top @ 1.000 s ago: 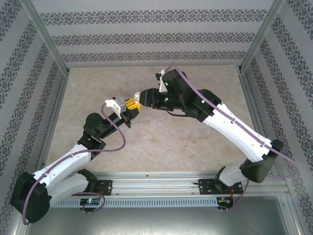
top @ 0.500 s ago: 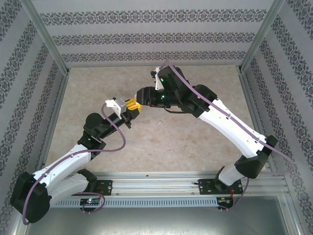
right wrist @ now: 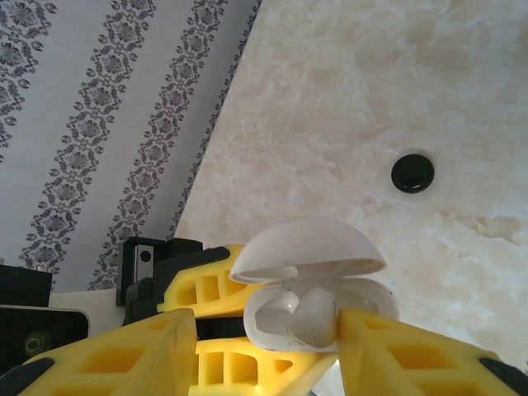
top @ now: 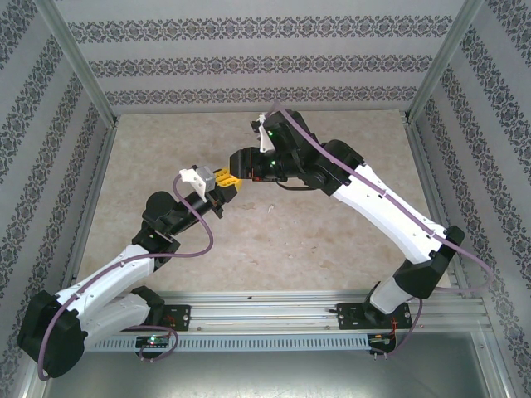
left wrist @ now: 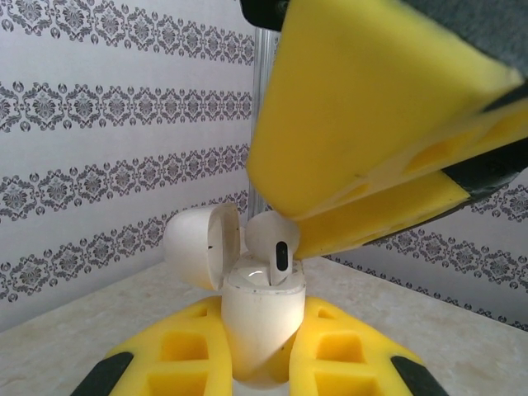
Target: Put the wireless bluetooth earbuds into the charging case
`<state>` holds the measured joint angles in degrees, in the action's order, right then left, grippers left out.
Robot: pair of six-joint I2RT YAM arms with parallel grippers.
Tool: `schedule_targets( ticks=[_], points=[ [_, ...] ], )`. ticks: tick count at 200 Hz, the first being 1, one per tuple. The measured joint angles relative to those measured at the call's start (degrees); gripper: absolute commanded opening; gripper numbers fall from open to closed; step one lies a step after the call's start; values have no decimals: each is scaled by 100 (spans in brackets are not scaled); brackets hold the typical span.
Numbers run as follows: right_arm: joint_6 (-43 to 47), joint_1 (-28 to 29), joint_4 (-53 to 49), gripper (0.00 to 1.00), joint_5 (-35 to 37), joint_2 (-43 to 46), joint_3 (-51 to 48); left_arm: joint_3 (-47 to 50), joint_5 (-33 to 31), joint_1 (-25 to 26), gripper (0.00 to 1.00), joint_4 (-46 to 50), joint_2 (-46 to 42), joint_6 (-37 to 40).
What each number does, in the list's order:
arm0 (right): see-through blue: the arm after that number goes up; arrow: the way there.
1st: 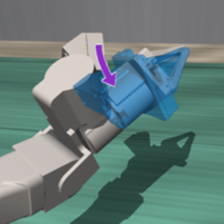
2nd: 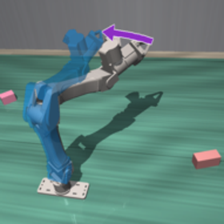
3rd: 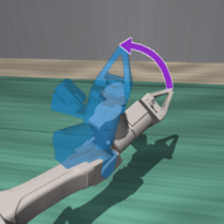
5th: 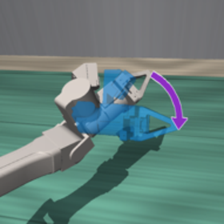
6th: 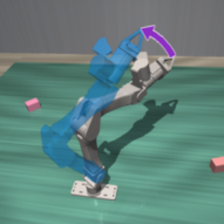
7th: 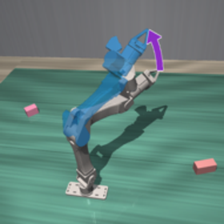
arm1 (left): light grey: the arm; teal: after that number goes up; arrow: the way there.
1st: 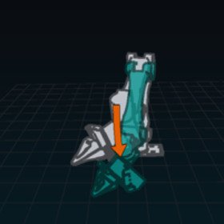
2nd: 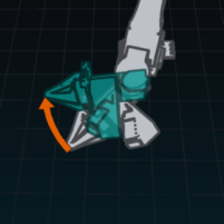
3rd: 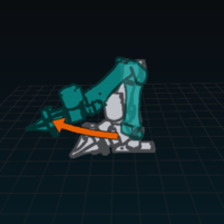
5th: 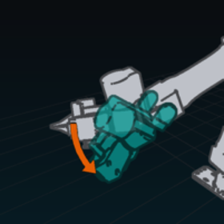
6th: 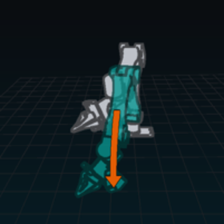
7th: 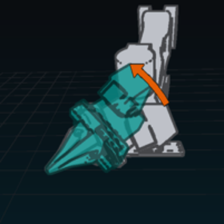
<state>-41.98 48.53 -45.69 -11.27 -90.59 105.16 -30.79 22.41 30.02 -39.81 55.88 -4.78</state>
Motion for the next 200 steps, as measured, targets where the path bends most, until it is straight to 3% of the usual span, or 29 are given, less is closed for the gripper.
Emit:
schedule_targets(
  ticks=[105,200],
  points=[
    [289,15,-420,52,68,-267,455,0,24,46,0,0,0,-17],
    [748,424,-1458,59,903,-754,1648,0,44,70,0,0,-2,-17]
  ],
)
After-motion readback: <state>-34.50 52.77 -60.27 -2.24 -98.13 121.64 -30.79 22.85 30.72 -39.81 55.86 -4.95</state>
